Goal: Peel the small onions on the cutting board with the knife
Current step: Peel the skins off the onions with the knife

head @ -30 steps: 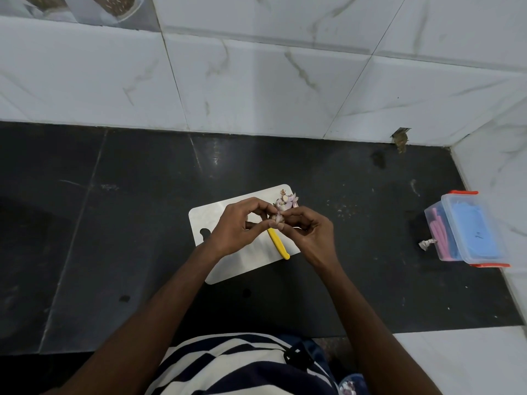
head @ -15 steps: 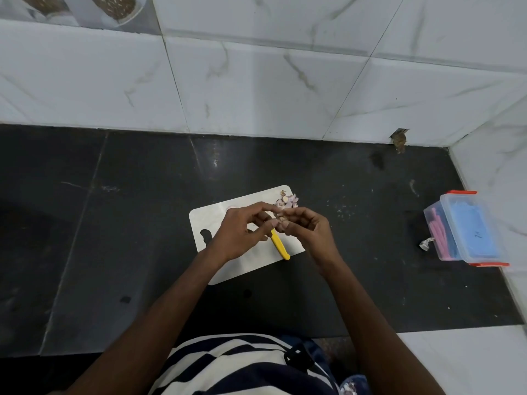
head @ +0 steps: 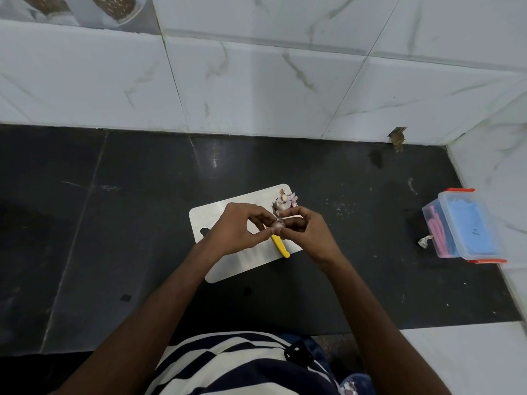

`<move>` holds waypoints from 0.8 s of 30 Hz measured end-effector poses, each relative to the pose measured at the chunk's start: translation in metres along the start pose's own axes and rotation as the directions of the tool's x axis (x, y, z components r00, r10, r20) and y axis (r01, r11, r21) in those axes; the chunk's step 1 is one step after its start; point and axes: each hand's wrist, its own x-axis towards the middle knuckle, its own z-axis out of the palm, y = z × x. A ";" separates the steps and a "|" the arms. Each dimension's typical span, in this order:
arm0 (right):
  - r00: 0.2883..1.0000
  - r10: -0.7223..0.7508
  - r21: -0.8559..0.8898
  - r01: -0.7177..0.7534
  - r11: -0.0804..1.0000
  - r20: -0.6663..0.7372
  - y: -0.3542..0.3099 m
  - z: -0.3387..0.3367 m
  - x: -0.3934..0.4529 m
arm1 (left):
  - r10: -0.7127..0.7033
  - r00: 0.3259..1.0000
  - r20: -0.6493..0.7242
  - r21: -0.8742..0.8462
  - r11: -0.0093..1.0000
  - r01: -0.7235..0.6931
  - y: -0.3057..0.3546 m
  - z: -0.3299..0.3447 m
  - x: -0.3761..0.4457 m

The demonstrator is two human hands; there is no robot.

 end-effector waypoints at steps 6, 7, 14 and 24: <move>1.000 0.026 -0.050 -0.025 0.998 0.012 -0.004 0.000 -0.003 | 0.032 0.999 0.044 0.016 0.999 -0.032 0.002 -0.003 -0.001; 1.000 0.023 -0.055 -0.023 0.998 0.010 -0.005 -0.001 -0.004 | 0.049 0.998 0.045 0.030 0.998 -0.050 0.001 -0.003 -0.001; 0.999 0.038 -0.060 -0.037 0.998 0.014 -0.008 -0.006 -0.003 | 0.188 0.980 0.073 0.058 0.980 -0.192 -0.008 -0.004 -0.002; 0.998 0.056 0.012 -0.056 0.998 0.005 -0.012 -0.008 -0.003 | 0.307 0.949 0.068 0.115 0.943 -0.314 -0.019 0.009 -0.003</move>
